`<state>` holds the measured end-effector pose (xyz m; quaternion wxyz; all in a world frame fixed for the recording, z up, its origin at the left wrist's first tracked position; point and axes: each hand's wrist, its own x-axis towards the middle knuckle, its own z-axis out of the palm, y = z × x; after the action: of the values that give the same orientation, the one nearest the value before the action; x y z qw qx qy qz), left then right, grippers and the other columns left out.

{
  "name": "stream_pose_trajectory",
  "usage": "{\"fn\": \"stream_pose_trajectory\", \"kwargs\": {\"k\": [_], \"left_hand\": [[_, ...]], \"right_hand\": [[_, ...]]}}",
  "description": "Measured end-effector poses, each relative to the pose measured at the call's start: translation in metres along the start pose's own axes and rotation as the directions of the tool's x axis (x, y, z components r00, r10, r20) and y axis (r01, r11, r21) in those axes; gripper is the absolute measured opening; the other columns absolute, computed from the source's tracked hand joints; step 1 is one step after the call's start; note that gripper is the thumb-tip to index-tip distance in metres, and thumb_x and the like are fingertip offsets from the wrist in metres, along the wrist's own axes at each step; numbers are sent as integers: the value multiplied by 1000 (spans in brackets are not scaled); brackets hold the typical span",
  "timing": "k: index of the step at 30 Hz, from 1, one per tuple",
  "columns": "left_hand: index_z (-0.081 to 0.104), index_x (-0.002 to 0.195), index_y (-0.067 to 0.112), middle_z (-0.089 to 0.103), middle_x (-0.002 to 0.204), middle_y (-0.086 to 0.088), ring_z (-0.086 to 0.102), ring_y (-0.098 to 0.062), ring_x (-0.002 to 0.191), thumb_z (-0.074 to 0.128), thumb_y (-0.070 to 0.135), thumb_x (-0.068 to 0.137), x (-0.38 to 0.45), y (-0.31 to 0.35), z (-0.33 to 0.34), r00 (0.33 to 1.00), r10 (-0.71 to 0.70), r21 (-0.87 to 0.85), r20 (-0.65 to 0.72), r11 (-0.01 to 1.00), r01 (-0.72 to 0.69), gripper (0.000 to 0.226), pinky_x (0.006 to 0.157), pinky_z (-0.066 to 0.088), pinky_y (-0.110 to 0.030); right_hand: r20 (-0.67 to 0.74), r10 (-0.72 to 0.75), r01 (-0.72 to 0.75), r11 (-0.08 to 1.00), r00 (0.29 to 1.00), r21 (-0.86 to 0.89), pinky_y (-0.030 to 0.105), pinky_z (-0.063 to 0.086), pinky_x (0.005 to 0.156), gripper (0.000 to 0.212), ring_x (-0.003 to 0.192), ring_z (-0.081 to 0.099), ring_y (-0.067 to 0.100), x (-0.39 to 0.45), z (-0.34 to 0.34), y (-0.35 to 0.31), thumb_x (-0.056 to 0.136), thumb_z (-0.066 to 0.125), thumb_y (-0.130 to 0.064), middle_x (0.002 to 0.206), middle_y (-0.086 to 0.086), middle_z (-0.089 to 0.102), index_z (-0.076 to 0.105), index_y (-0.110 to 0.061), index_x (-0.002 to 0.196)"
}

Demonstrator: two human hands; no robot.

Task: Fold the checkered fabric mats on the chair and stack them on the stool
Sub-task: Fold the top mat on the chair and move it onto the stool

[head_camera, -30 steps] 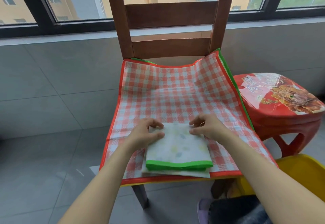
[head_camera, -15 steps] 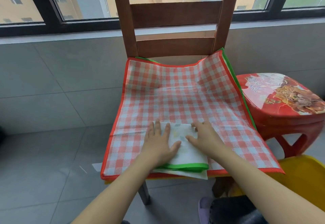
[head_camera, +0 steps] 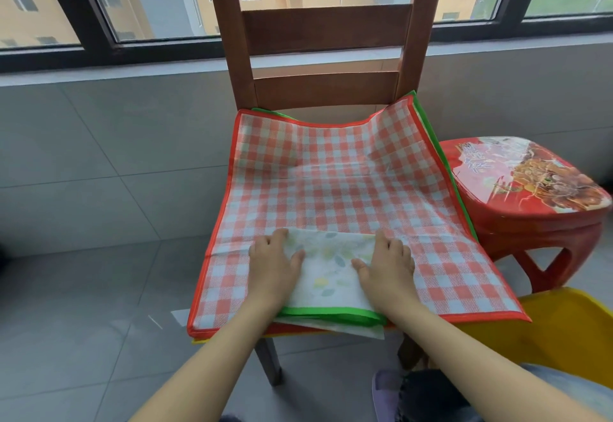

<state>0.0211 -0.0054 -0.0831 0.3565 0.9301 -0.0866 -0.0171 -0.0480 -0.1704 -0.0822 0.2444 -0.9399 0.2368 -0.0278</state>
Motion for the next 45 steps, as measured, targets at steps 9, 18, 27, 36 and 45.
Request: {"fn": "stream_pose_trajectory", "kwargs": {"k": [9,18,27,36,45], "left_hand": [[67,96,8,72,89,-7,70,-23,76,78,16,74,22,12,-35,898,-309,-472,313,769,430,25,61,57,-34],[69,90,15,72,89,-7,69,-21,68,69,24,84,31,46,-58,936,-155,-545,315,778,312,11,49,56,-25],[69,102,10,71,91,-9,69,-23,77,69,23,83,45,145,-56,976,0,-713,219,683,160,23,61,61,-32],[56,61,8,44,61,1,54,-11,65,67,42,81,61,240,9,986,74,-798,153,598,79,41,74,59,-30],[72,67,26,61,80,-1,59,-17,87,63,61,63,90,298,91,909,378,-764,173,634,-118,36,90,47,-37]], "right_hand": [[224,254,-334,804,941,492,40,58,72,22,74,67,23,30,-32,4,82,69,-18,84,5,67,60,-5,97],[211,106,-221,725,972,652,17,35,34,36,51,61,13,36,-82,10,89,63,-18,88,8,64,48,-10,120],[87,16,-86,426,996,900,31,60,59,31,66,72,26,44,-166,42,87,61,-35,92,12,70,63,-11,105],[-12,196,-32,221,980,975,31,60,67,39,64,68,23,88,-223,108,91,56,-37,98,12,63,58,-3,109],[-171,245,104,266,954,958,23,52,78,33,77,63,15,111,-255,183,90,49,-7,85,7,70,75,-9,69]]}}
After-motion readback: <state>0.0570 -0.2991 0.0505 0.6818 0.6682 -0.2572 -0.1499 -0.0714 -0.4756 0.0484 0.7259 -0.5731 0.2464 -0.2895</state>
